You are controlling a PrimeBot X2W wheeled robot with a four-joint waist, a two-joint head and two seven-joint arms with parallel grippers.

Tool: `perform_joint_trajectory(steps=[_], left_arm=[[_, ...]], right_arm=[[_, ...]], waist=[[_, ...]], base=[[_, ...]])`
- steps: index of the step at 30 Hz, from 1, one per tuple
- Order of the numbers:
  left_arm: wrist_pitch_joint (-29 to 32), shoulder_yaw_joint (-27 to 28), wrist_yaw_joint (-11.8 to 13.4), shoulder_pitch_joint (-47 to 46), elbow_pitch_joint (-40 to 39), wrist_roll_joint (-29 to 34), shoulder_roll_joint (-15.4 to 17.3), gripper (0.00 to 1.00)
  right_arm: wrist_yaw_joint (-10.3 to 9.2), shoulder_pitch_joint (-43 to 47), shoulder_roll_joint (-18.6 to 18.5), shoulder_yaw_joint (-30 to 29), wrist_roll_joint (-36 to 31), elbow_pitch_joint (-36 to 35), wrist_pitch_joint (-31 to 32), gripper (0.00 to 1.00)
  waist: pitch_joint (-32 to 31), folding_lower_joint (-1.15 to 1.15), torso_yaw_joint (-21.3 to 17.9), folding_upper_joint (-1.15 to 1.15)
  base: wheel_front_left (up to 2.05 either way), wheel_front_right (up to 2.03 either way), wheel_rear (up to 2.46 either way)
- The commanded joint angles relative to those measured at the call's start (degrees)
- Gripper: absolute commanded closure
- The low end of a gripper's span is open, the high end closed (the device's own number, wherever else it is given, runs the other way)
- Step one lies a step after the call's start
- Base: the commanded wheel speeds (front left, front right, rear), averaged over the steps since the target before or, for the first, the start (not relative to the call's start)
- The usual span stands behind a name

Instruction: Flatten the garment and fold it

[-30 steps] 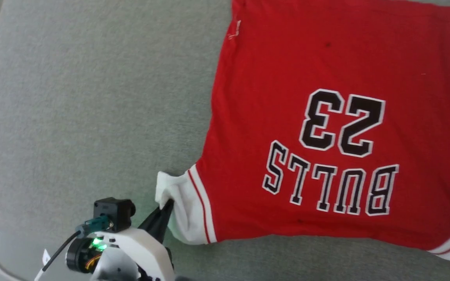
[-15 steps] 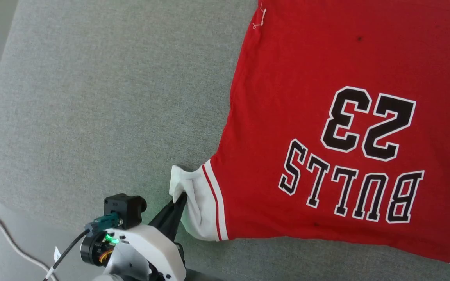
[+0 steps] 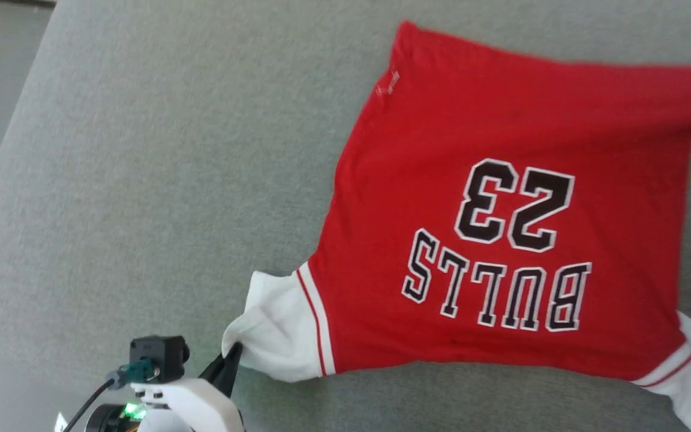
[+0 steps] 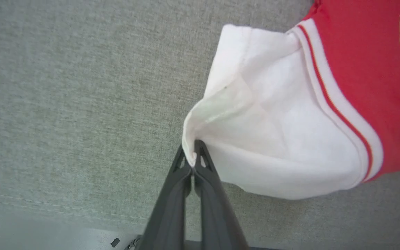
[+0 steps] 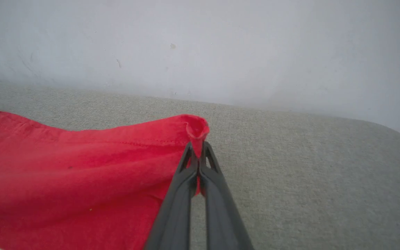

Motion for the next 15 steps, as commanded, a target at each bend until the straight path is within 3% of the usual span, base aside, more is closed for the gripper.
perform_joint_trajectory(steps=[1, 8, 15], left_arm=[[0.16, 0.33, 0.42, 0.86, -0.62, -0.42, 0.4, 1.0], [1.42, 0.59, 1.17, 3.44, -2.85, -0.99, 1.44, 1.0], [2.61, 0.59, 1.77, 5.06, -4.35, -1.23, 2.31, 1.0]], right_arm=[[-0.11, 2.83, 0.88, -1.91, 0.09, -0.7, -1.1, 1.0], [-0.11, 13.78, 4.59, -9.31, 0.12, -6.56, 5.39, 1.0], [-0.11, 23.5, 9.43, -15.63, 1.19, -11.52, 22.88, 1.0]], waist=[[-5.24, 0.0, -4.67, 0.0], [-9.38, 0.0, -7.79, 0.0], [-11.39, 0.0, -9.12, 0.0]], base=[[0.0, 0.0, 0.0], [0.0, 0.0, 0.0], [0.0, 0.0, 0.0]])
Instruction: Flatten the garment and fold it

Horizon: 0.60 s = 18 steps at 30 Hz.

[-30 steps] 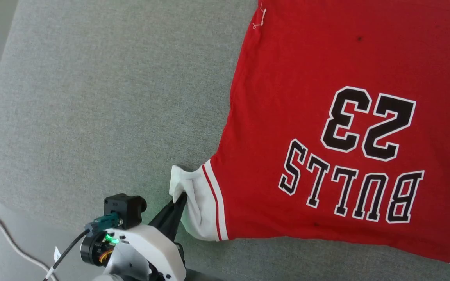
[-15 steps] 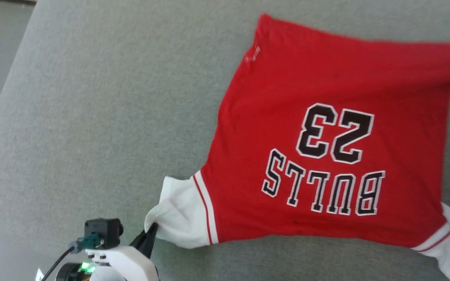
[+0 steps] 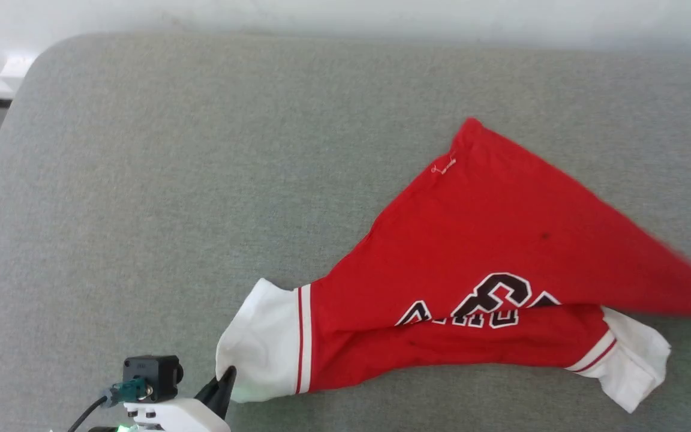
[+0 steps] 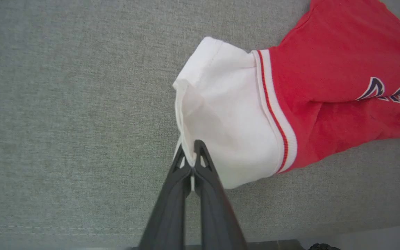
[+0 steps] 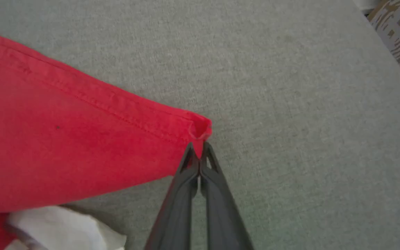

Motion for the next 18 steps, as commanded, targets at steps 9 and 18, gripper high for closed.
perform_joint_trajectory(steps=[9, 18], left_arm=[[0.98, -0.6, 0.4, 0.54, -1.43, -0.13, 0.65, 1.0], [1.0, -0.8, 0.26, 0.22, -1.53, -0.17, 0.99, 1.0]], right_arm=[[-0.12, 8.96, 3.78, -1.53, 0.07, -3.25, 24.52, 1.0], [-0.12, 4.13, 3.19, -0.31, 0.14, -8.1, 11.36, 0.0]], waist=[[-2.67, 0.01, -1.36, 0.0], [-2.03, 0.01, -0.18, 0.0]], base=[[0.0, 0.0, 0.0], [0.0, 0.0, 0.0]])
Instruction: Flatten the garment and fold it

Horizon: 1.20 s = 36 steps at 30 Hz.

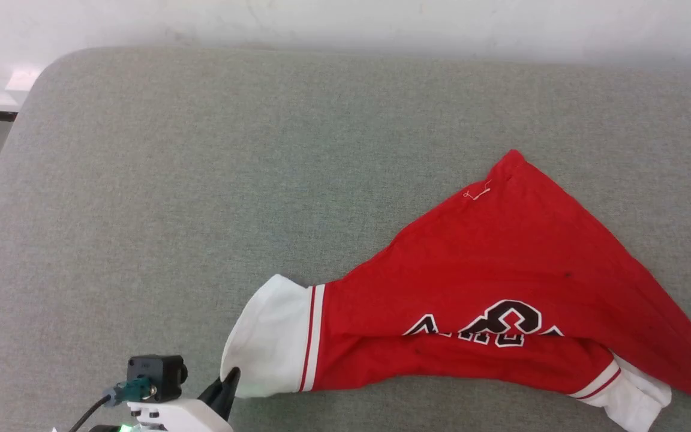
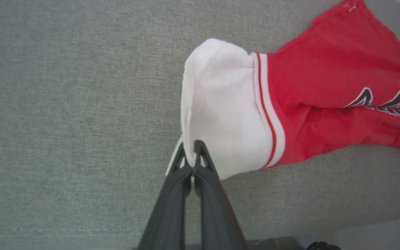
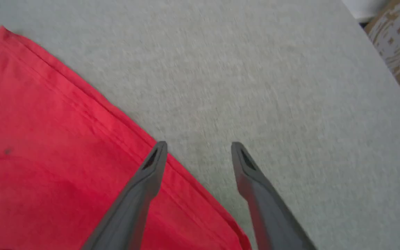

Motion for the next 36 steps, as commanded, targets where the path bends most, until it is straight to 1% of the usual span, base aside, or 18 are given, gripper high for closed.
perform_joint_trajectory(steps=[1, 5, 8, 11, 14, 18, 23, 28, 35, 36], left_arm=[[-0.03, -0.11, 0.19, -0.04, -0.23, -0.16, 0.09, 1.0], [-0.44, -0.54, -0.05, -0.63, 0.02, -0.27, -0.39, 1.0], [-0.76, -0.91, -0.4, -1.38, 0.32, -0.29, -0.68, 1.0], [-0.88, -1.15, -0.78, -2.28, 0.68, -0.2, -0.66, 1.0], [-1.09, -1.37, -1.07, -3.33, 0.93, -0.06, -0.74, 1.0], [-1.48, -1.97, -1.45, -4.54, 1.23, 0.06, -1.27, 1.0], [-2.06, -3.05, -2.58, -6.55, 2.5, 0.17, -1.92, 1.0], [-2.83, -3.9, -3.22, -8.13, 3.83, 0.28, -2.78, 1.0], [-3.62, -4.72, -3.78, -8.91, 5.58, 0.1, -3.52, 1.0], [-3.67, -4.74, -3.81, -8.93, 5.79, 0.06, -3.51, 1.0]], right_arm=[[-0.08, -2.08, -0.6, 1.5, 0.38, -0.54, -2.95, 0.0], [-0.08, -7.3, -2.98, 8.25, 3.88, 0.15, -17.72, 0.0], [-0.08, -11.06, -6.43, 15.88, 6.49, 2.34, -27.08, 0.0], [-0.08, -15.02, -9.97, 23.14, 8.12, 5.83, -32.57, 0.0], [-0.08, -19.56, -12.9, 30.1, 9.45, 10.34, -33.98, 0.0], [-0.08, -26.22, -15.48, 37.56, 11.01, 17.16, -30.67, 0.0], [-0.08, -34.55, -17.48, 44.94, 13.04, 25.86, -22.23, 0.0], [-0.08, -41.24, -17.92, 47.93, 12.87, 33.14, -12.97, 0.0], [-0.08, -45.74, -17.6, 50.49, 12.34, 38.62, -1.38, 0.0], [-0.08, -45.94, -17.59, 50.56, 12.12, 39.47, 0.93, 0.44]], waist=[[0.3, 0.0, 0.31, 0.0], [1.3, 0.0, 0.84, 0.0], [2.31, 0.0, 1.34, 0.0], [3.48, 0.0, 2.05, 0.0], [4.78, 0.0, 3.01, 0.0], [6.82, 0.0, 4.4, 0.0], [9.43, 0.0, 6.28, 0.0], [11.24, 0.0, 7.85, 0.0], [11.96, 0.0, 8.93, 0.0], [11.88, 0.0, 8.92, 0.0]], base=[[0.0, 0.0, 0.0], [0.0, 0.0, 0.0], [0.0, 0.0, 0.0], [0.0, 0.0, 0.0], [0.0, 0.0, 0.0], [0.0, 0.0, 0.0], [0.0, 0.0, 0.0], [0.0, 0.0, 0.0], [0.0, 0.0, 0.0], [0.0, 0.0, 0.0]])
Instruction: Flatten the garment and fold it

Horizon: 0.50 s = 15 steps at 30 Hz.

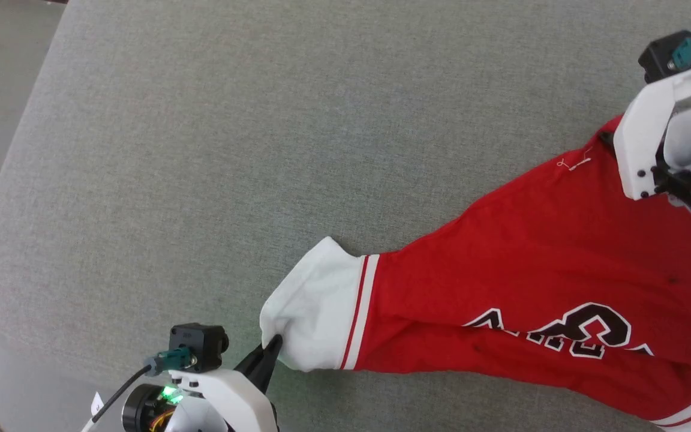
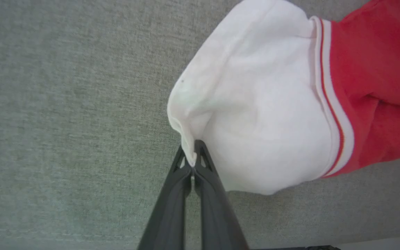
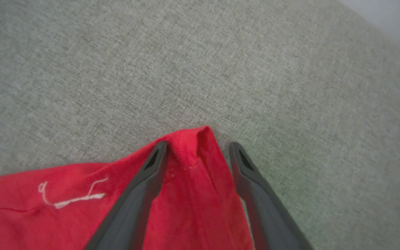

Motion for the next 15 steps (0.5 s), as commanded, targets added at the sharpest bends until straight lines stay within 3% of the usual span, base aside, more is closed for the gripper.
perform_joint_trajectory(steps=[1, 3, 6, 8, 15], left_arm=[[-0.38, -0.06, -0.24, -1.07, 0.3, -0.01, -0.06, 1.0], [-0.4, 0.02, -0.18, -1.03, 0.49, -0.02, 0.13, 1.0], [-0.38, 0.15, 0.05, -0.81, 0.45, -0.09, 0.34, 1.0], [-0.29, 0.1, 0.13, -0.66, 0.34, -0.23, 0.34, 1.0], [-0.39, 0.78, 0.88, 1.34, -0.53, -0.4, 1.53, 1.0]], right_arm=[[-0.06, 0.81, 0.04, 0.57, -0.79, 2.02, 3.26, 0.62], [-0.06, 0.86, 0.18, 0.48, -1.41, 2.14, 5.58, 1.0], [-0.06, 2.39, 0.9, -0.95, -1.2, 0.89, 4.98, 1.0], [-0.06, 4.21, 1.38, -2.86, -1.06, -0.84, 0.89, 1.0], [-0.06, 15.06, 4.89, -9.35, 0.9, -9.83, -22.95, 1.0]], waist=[[-0.06, 0.0, 0.08, 0.0], [-0.54, 0.0, -0.12, 0.0], [-1.55, 0.0, -0.86, 0.0], [-2.41, 0.0, -1.43, 0.0], [-6.48, 0.0, -5.05, 0.0]], base=[[0.0, 0.0, 0.0], [0.0, 0.0, 0.0], [0.0, 0.0, 0.0], [0.0, 0.0, 0.0], [0.0, 0.0, 0.0]])
